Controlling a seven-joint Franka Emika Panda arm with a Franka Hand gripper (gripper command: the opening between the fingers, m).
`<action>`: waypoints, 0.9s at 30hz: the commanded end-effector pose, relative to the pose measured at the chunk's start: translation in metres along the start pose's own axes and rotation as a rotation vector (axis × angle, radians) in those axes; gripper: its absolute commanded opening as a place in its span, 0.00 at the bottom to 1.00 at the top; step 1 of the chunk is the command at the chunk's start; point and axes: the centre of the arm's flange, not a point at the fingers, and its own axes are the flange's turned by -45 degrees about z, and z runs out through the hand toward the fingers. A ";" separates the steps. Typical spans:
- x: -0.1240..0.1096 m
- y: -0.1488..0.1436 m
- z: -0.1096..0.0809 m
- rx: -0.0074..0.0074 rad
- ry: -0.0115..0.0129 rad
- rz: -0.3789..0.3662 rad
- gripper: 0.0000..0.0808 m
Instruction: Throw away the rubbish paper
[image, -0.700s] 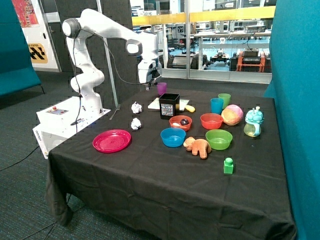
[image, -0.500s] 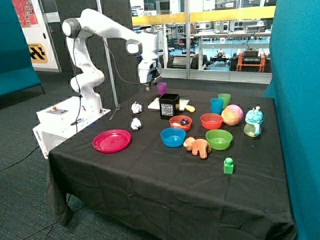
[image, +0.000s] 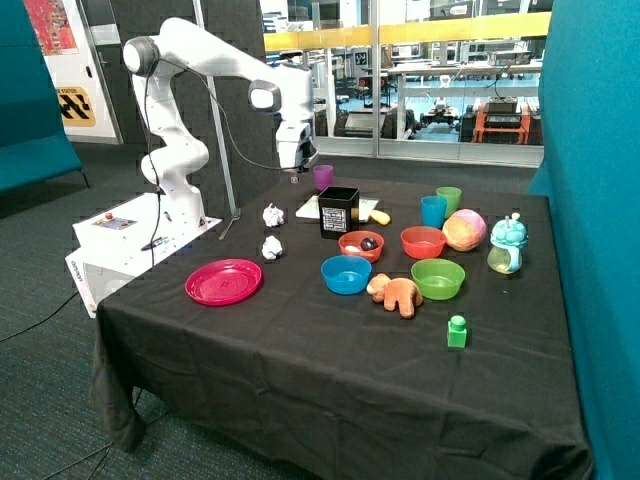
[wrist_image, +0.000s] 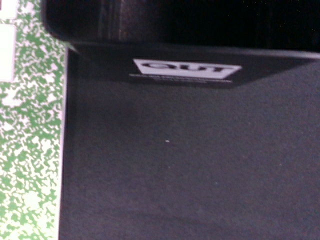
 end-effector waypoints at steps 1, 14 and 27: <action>-0.010 0.019 0.004 -0.0022 0.0083 0.015 0.66; -0.031 0.067 0.009 -0.0015 0.0084 0.181 0.71; -0.048 0.112 0.019 -0.0009 0.0085 0.318 0.80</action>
